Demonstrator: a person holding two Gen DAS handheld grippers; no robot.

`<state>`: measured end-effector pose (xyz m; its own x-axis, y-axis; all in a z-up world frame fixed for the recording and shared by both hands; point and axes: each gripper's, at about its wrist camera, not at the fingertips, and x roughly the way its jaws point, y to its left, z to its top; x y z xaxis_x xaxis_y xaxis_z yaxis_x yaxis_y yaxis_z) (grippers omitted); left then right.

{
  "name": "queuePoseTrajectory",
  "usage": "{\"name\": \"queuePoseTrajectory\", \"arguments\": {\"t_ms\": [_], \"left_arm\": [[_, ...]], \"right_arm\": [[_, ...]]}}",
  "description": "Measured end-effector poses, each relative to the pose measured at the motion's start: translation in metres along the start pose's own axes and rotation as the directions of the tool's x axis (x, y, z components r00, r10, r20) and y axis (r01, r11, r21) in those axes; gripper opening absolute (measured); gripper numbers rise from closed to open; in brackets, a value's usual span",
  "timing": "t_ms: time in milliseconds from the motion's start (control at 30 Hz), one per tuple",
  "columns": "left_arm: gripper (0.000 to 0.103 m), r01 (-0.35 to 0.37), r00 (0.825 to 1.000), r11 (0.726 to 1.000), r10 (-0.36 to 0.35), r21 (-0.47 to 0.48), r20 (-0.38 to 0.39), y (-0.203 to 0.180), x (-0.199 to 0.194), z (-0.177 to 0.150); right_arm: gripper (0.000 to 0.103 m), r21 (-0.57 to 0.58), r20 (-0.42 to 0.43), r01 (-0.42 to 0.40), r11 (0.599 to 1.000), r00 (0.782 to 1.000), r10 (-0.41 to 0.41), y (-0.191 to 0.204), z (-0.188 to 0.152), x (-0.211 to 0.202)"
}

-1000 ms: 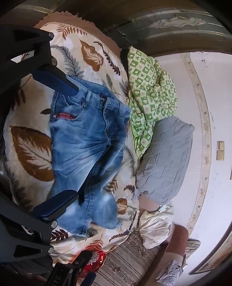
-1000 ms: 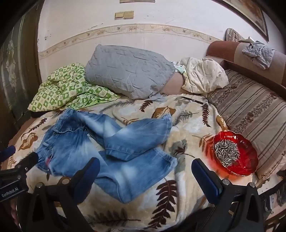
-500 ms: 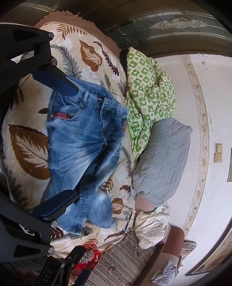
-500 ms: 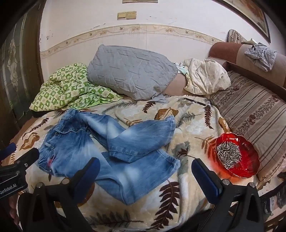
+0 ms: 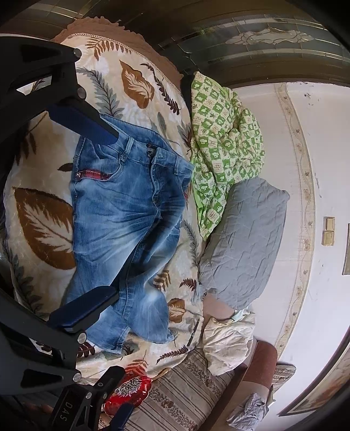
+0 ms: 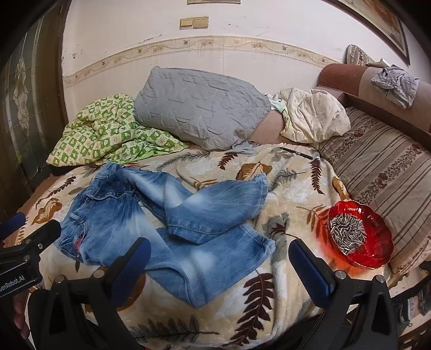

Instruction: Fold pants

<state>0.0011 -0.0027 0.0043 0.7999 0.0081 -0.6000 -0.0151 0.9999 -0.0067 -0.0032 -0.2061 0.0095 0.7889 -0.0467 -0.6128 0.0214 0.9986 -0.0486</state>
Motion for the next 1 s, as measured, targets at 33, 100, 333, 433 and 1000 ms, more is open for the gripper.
{"name": "queuePoseTrajectory", "arguments": {"t_ms": [33, 100, 333, 433, 1000], "left_arm": [[0.103, 0.001, 1.0, 1.0, -0.001, 0.0, -0.002, 0.0001, 0.0001, 0.0], [0.103, 0.0, 1.0, 1.0, 0.0, 0.002, -0.004, 0.001, 0.0006, -0.0002], [0.103, -0.003, 1.0, 1.0, 0.003, 0.005, -0.005, 0.0014, 0.001, -0.0013], [0.103, -0.004, 1.0, 1.0, 0.004, 0.003, -0.005, 0.0025, 0.0014, -0.002], [0.103, -0.002, 1.0, 1.0, 0.002, 0.005, -0.012, 0.0059, 0.0044, -0.003]], "right_arm": [[0.103, 0.0, -0.001, 0.0, 1.0, 1.0, 0.0, 0.0003, -0.0002, 0.0], [0.103, 0.001, -0.002, -0.002, 1.0, 1.0, 0.002, -0.0002, -0.0002, 0.0003], [0.103, 0.005, -0.003, -0.002, 1.0, 1.0, 0.002, -0.0005, -0.0011, 0.0], [0.103, 0.004, -0.002, -0.002, 1.0, 1.0, 0.002, -0.0008, -0.0006, -0.0002], [0.103, 0.007, -0.004, -0.003, 1.0, 1.0, 0.004, -0.001, -0.0008, -0.0001]]}}
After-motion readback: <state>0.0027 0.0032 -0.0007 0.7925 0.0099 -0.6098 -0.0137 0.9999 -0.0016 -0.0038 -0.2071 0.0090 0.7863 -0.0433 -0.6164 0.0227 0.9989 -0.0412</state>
